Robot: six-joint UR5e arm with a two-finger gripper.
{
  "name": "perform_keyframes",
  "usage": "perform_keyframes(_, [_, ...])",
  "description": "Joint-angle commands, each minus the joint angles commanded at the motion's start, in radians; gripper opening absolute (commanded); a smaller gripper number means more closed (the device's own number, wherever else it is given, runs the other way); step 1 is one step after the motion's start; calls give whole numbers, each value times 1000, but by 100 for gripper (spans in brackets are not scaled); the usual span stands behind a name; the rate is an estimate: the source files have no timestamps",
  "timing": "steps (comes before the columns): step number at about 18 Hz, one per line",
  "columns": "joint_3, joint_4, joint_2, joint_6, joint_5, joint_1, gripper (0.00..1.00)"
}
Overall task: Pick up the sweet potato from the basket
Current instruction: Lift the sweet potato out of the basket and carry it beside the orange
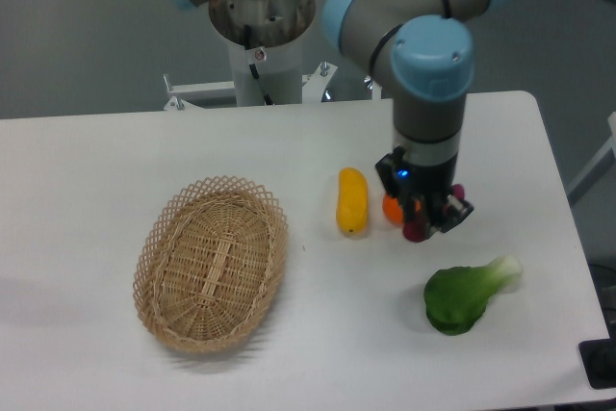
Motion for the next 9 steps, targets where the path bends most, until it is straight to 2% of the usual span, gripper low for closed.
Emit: perform_keyframes(9, [-2, 5, 6, 0, -5, 11, 33])
